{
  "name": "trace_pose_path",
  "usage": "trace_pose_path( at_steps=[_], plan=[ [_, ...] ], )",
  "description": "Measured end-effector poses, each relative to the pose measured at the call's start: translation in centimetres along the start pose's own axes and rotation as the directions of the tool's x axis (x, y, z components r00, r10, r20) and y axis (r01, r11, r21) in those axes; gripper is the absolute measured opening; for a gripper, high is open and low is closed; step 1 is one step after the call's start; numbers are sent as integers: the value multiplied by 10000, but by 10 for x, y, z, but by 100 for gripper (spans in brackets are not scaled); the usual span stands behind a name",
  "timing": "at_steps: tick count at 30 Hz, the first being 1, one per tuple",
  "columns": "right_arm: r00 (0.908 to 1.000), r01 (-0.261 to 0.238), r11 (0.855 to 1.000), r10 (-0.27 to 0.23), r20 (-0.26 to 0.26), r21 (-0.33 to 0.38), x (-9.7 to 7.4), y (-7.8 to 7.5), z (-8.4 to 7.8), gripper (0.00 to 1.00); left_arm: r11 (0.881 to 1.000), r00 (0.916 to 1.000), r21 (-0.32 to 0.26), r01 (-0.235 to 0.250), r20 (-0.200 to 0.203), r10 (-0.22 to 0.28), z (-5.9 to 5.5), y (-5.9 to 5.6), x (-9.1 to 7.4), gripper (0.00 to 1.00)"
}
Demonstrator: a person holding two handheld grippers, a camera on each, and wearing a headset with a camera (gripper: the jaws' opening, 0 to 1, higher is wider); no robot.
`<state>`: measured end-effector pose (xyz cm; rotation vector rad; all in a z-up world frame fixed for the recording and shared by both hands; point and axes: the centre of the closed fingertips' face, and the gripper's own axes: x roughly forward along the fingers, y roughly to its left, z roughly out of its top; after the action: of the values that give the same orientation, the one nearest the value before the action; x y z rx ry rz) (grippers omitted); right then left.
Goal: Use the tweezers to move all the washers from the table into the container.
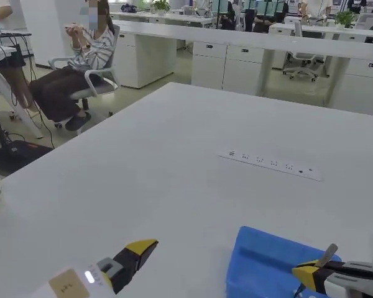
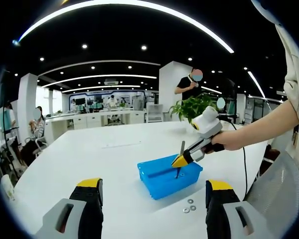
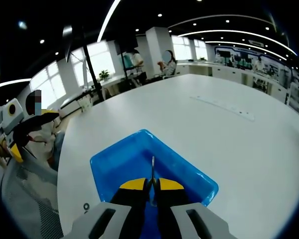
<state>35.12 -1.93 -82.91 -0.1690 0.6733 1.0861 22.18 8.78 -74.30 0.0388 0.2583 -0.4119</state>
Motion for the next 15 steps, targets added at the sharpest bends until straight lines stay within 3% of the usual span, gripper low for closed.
trace_pose_path(
  at_steps=[15],
  plan=[
    [9988,-85,9999,88,477,-83,-16,12,12,4,10000,10000,-2,-28,12,28,0,0,0,86]
  ],
)
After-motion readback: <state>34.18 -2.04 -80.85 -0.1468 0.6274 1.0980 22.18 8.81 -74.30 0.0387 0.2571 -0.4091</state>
